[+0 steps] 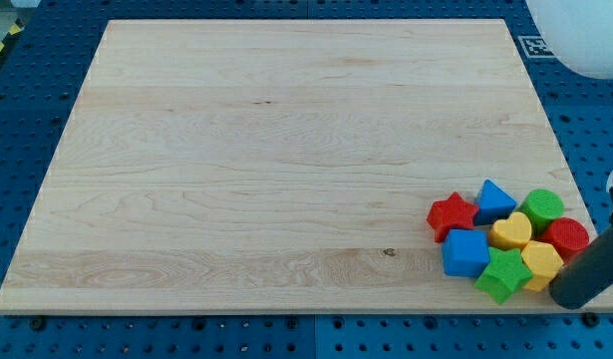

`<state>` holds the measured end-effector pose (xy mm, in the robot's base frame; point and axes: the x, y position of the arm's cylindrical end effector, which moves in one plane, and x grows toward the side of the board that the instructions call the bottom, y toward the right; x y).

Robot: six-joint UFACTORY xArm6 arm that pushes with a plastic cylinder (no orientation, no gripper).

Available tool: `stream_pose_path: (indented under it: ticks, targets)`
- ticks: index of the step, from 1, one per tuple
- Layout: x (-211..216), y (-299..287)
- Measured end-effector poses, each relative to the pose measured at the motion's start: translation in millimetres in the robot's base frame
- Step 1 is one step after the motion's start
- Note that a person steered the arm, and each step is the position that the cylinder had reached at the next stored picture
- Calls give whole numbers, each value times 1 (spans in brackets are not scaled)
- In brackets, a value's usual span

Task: Keep arm on right side of green star

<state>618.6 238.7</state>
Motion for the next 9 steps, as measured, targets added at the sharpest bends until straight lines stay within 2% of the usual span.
stream_pose_path:
  ticks: [1, 4, 9]
  targets:
    - [-1, -32]
    - [-1, -74]
    - [-1, -62]
